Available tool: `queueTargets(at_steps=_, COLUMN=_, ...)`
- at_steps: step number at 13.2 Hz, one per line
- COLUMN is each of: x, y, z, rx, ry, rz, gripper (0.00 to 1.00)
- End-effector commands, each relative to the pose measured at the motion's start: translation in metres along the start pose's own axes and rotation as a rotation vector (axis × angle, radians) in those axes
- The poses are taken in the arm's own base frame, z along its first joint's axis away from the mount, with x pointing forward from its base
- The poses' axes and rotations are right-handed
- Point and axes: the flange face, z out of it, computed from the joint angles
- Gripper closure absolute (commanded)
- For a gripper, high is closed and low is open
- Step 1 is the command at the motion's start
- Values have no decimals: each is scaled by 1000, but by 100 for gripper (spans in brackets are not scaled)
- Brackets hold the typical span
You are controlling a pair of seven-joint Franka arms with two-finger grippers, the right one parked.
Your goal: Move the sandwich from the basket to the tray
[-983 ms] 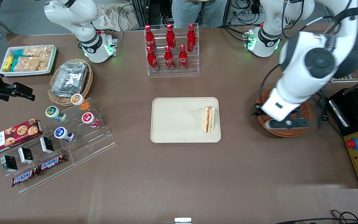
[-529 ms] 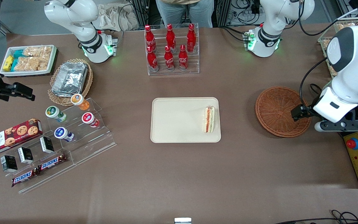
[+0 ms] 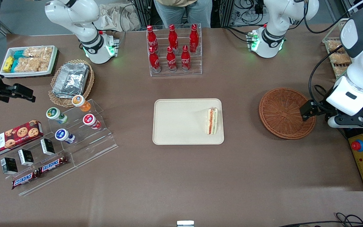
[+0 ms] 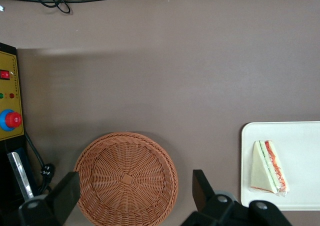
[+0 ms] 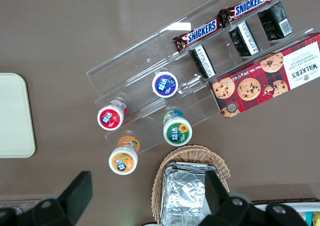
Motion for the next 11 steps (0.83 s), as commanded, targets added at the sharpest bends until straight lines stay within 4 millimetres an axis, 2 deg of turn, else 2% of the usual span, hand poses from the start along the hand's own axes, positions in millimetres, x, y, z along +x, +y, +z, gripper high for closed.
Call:
queueTargets(at_steps=1, x=4, y=5, z=-14, rx=-42, ry=0, rz=4, gripper=0)
queueTargets(at_steps=5, x=-3, y=-5, z=-28, rx=-84, ry=-63, rz=9, gripper=0)
queueTargets(at_steps=8, x=-26, y=-18, z=-38, rx=-83, ry=-100, rz=2, gripper=0)
queueTargets(at_steps=11, x=-45, y=-22, z=-41, rx=-78, ry=-106, rz=2, gripper=0)
